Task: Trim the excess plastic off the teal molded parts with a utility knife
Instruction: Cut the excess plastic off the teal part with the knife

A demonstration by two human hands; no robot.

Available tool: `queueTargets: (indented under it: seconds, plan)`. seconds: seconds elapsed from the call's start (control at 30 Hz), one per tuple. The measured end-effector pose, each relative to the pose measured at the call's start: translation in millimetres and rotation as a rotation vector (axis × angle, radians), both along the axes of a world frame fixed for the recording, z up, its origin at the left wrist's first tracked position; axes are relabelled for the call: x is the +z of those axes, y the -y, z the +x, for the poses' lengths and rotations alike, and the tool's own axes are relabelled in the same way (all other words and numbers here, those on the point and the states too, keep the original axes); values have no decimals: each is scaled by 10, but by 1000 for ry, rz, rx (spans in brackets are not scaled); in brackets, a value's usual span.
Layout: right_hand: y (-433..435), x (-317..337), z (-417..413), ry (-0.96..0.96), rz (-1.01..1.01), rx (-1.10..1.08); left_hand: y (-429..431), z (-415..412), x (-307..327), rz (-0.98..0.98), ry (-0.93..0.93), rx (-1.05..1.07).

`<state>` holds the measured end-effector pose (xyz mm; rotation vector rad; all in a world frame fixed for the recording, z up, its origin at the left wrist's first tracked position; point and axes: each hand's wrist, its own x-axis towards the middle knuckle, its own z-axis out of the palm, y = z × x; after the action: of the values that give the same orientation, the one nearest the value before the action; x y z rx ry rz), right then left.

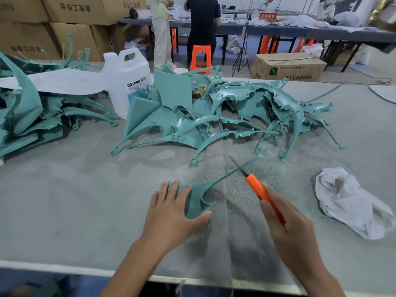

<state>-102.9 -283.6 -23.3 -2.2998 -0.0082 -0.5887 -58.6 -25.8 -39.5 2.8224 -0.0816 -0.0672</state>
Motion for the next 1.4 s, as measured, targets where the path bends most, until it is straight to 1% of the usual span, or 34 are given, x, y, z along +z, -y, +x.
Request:
queueTargets:
  seconds: [0.07,0.23,0.33,0.37,0.5,0.53,0.6,0.63,0.73,0.83,0.93,1.03,1.13,1.27,1.4]
  plan:
    - [-44,-60,-77,-8,57,26,-149,3,58,27,14,17]
    - [-65,-176,-100,-4,232,-56,-811,-66,246,39,-6,103]
    - [-168,-204,-17,20,290,-44,-1060,-104,421,31,-23,84]
    - [-226,-208,16,32,301,-37,-1039,-120,466,-26,18,86]
    - [-415,-263,106,39,335,-31,-481,-142,450,-393,338,67]
    - [-428,-283,109,32,332,-31,-298,-102,391,-456,379,61]
    - [-418,-322,100,22,330,-36,19,15,264,-527,382,74]
    - [-407,-332,92,16,329,-41,127,94,200,-504,376,84]
    - [-389,-345,85,-5,325,-72,286,320,52,-298,381,51]
    - [-409,-321,97,-27,342,-95,255,480,18,-148,310,-8]
    - [-436,-309,101,-56,325,-126,181,546,64,-20,251,-20]
    - [-447,-313,96,-68,246,-133,143,588,115,115,126,-11]
    - [-462,-308,73,-26,131,-123,152,657,156,288,28,-1]
    - [-533,-280,82,27,-67,-108,189,706,161,424,58,-69]
    - [-572,-283,112,26,-166,-64,182,715,140,421,61,-88]
